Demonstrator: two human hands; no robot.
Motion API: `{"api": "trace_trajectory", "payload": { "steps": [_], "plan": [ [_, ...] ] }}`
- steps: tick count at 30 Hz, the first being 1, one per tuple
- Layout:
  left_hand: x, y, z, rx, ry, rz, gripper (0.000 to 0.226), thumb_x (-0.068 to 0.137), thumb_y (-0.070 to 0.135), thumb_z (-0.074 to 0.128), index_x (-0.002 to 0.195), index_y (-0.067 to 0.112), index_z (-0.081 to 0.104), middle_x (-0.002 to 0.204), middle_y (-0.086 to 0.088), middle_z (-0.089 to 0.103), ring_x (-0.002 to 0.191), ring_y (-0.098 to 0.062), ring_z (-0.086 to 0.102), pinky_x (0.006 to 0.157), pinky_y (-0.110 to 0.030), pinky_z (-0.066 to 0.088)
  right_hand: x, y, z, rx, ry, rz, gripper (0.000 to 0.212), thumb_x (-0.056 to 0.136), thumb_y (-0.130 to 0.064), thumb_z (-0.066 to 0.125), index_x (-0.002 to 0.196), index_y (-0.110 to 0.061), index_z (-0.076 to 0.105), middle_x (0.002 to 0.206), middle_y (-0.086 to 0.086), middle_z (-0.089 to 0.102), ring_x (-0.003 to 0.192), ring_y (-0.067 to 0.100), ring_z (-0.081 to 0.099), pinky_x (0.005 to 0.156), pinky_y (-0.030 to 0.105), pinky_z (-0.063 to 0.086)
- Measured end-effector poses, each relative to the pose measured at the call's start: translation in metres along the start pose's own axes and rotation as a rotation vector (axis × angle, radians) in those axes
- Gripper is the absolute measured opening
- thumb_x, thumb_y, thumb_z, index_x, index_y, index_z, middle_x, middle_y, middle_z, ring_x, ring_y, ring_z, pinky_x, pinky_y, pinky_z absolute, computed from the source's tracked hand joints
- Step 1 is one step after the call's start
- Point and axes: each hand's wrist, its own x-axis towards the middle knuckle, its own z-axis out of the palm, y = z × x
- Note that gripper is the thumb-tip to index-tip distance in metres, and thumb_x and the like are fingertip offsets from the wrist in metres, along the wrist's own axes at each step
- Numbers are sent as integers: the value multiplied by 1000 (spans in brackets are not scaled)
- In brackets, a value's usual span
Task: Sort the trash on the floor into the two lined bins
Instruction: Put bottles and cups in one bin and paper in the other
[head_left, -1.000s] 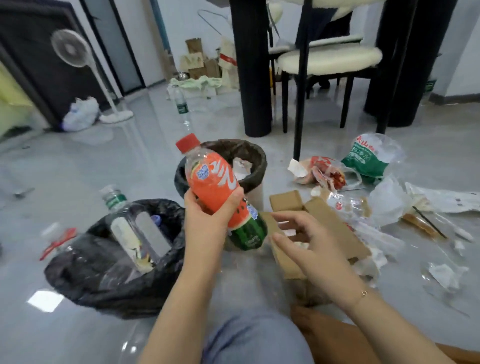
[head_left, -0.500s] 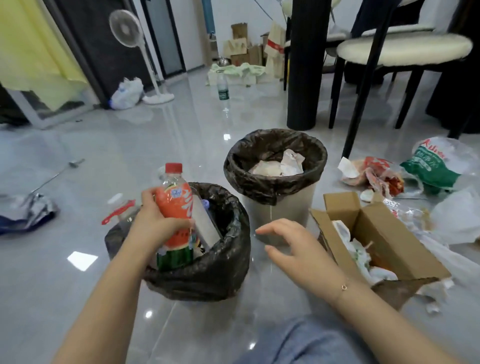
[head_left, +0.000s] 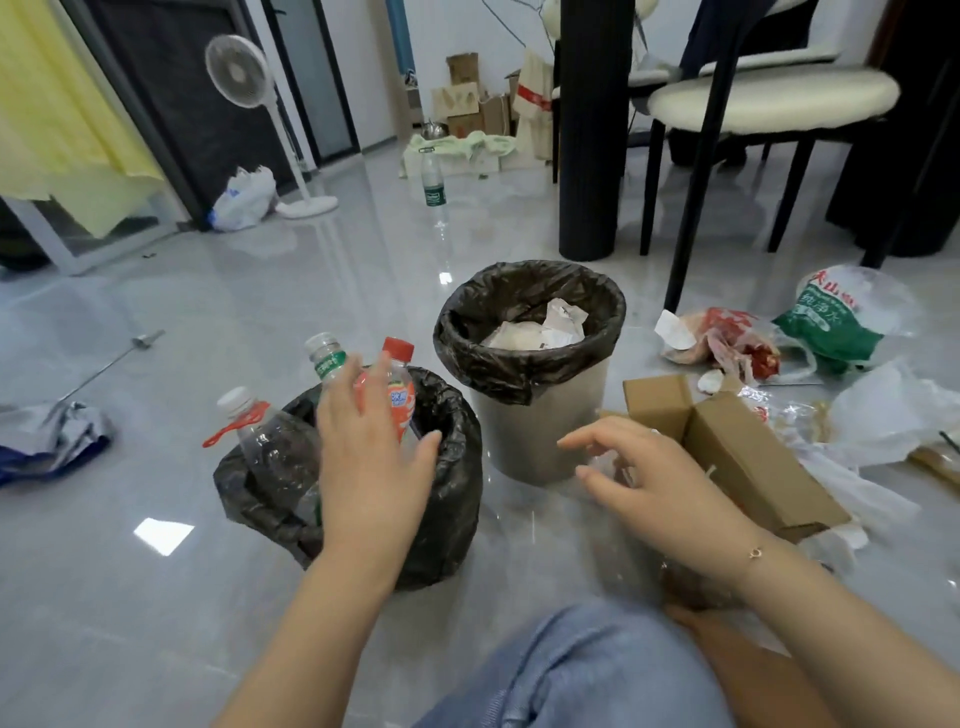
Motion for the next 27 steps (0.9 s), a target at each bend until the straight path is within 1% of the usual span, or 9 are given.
{"api": "trace_trajectory", "payload": {
  "steps": [4,8,13,15,17,20,24,25,27],
  "plan": [
    [-5,53,21,-106,-179,164,61,82,21,70,137,20,46,143,-1,40,134,-18,32,111,-26,22,-31,21,-41,19,68,114,23,90,-20,59,104,-38,62,103,-24,58,96,-6,53,81,17,45],
    [-17,114,48,-280,-399,189,43,84,23,68,125,23,57,127,7,52,120,-10,46,95,-16,31,-70,45,-82,-5,125,230,22,88,-17,61,103,-34,65,101,-21,61,94,-3,56,83,24,48],
    [-46,200,94,-463,-725,150,35,85,21,67,119,24,61,116,9,58,107,-8,54,83,-19,39,-127,88,-128,-47,185,413,23,88,-14,61,98,-35,63,104,-20,61,95,-1,56,83,25,47],
    [-61,230,114,-514,-822,159,35,84,15,65,118,23,61,118,7,61,108,-8,54,85,-19,40,-151,108,-140,-53,256,503,22,87,-12,61,97,-32,64,102,-18,63,94,1,57,81,22,47],
    [-72,250,131,-545,-869,176,35,84,11,60,117,21,62,120,6,61,112,-9,54,92,-22,43,-172,130,-144,-36,339,604,21,87,-9,60,96,-27,66,99,-14,65,89,0,59,73,13,45],
    [-88,267,161,-479,-872,327,35,84,12,60,119,19,61,125,3,59,115,-18,54,98,-26,40,-196,169,-145,-62,342,774,19,85,-11,61,96,-25,67,102,-4,66,84,8,60,70,18,42],
    [-94,262,196,-81,-733,683,35,87,31,55,123,31,56,138,13,46,140,-11,22,114,-38,5,-199,213,-152,-159,245,921,29,83,-13,63,111,-17,66,118,3,55,113,19,52,87,20,33],
    [-91,256,198,-8,-755,703,36,89,34,53,125,32,54,141,14,43,141,-10,19,115,-42,3,-196,219,-151,-174,264,930,31,83,-12,63,114,-16,65,122,5,53,118,21,49,90,20,32],
    [-84,249,203,41,-822,690,33,91,39,52,124,34,55,138,13,45,138,-11,25,114,-41,15,-196,235,-150,-209,284,975,38,82,-14,63,120,-16,63,135,8,45,126,26,42,99,24,31]
  ]
}}
